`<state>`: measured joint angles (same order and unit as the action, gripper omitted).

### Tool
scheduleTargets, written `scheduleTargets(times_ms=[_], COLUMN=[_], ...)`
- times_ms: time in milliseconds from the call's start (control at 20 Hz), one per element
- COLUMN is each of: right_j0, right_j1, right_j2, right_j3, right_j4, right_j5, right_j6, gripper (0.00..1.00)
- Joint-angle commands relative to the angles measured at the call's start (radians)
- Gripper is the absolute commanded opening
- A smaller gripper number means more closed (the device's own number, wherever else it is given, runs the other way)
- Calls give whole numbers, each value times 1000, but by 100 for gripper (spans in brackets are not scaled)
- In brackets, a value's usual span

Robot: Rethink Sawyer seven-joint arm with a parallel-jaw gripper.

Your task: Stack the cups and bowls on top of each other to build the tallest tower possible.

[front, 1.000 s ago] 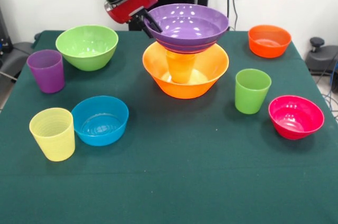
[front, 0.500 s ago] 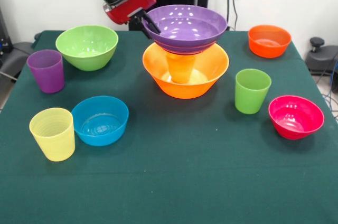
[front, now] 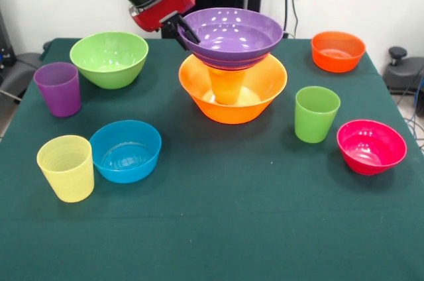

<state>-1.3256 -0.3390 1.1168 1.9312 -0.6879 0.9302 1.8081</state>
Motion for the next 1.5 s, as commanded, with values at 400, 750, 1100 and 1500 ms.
scheduleTargets(times_ms=[400,750,1100,1500], right_j0=[51,56,52,54], right_j1=[-8,3,11,10], right_j2=[-67,-78,-78,-78], right_j3=[-31,-34,-31,-28], right_j4=[-89,-107,-121,-128], right_j5=[44,27,14,9], right_j6=[-297,-290,-284,-280], gripper=[0,0,0,0])
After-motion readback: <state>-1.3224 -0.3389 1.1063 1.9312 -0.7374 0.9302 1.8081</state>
